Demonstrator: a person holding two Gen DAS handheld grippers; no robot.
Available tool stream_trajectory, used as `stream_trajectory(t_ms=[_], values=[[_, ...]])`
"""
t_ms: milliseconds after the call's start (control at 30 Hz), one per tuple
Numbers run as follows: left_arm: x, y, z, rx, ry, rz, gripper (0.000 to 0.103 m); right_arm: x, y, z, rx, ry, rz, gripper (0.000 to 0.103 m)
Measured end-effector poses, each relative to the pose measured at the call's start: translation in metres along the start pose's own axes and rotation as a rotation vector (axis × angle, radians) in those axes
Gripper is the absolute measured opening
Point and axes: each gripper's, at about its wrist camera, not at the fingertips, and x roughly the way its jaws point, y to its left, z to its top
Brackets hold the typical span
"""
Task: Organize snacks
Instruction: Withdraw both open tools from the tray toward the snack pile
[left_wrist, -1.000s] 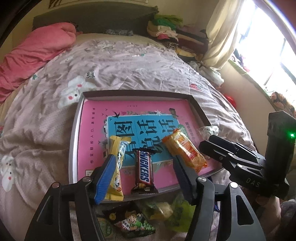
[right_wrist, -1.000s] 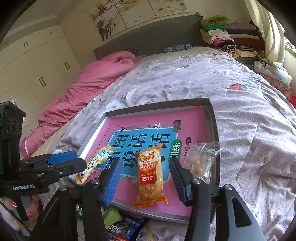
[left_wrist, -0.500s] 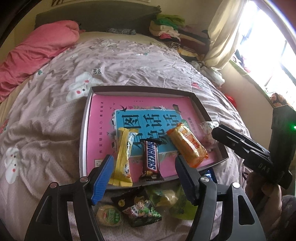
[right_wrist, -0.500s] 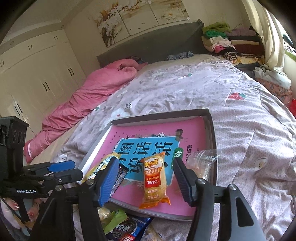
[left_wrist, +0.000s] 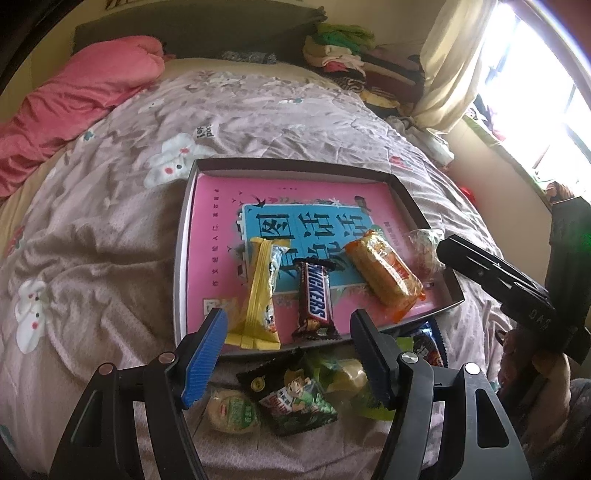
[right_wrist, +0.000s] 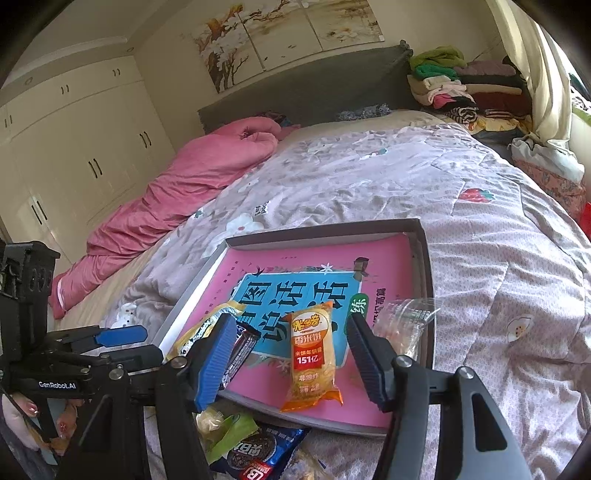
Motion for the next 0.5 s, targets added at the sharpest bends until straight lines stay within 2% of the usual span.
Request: stream_trajectory(t_ms=[367,500], values=[[-0.003,-0.006,-0.011,0.037,0.005,0.012,0.075,-0.009,0.008,-0.006,-0.029,-0.002,0.025,0.062],[-0.002,-0.006,-0.014,0.04,0.006,0.042,0.075,-0.011,0.01,-0.007,-0.034,-0.007,0.034,0.064]])
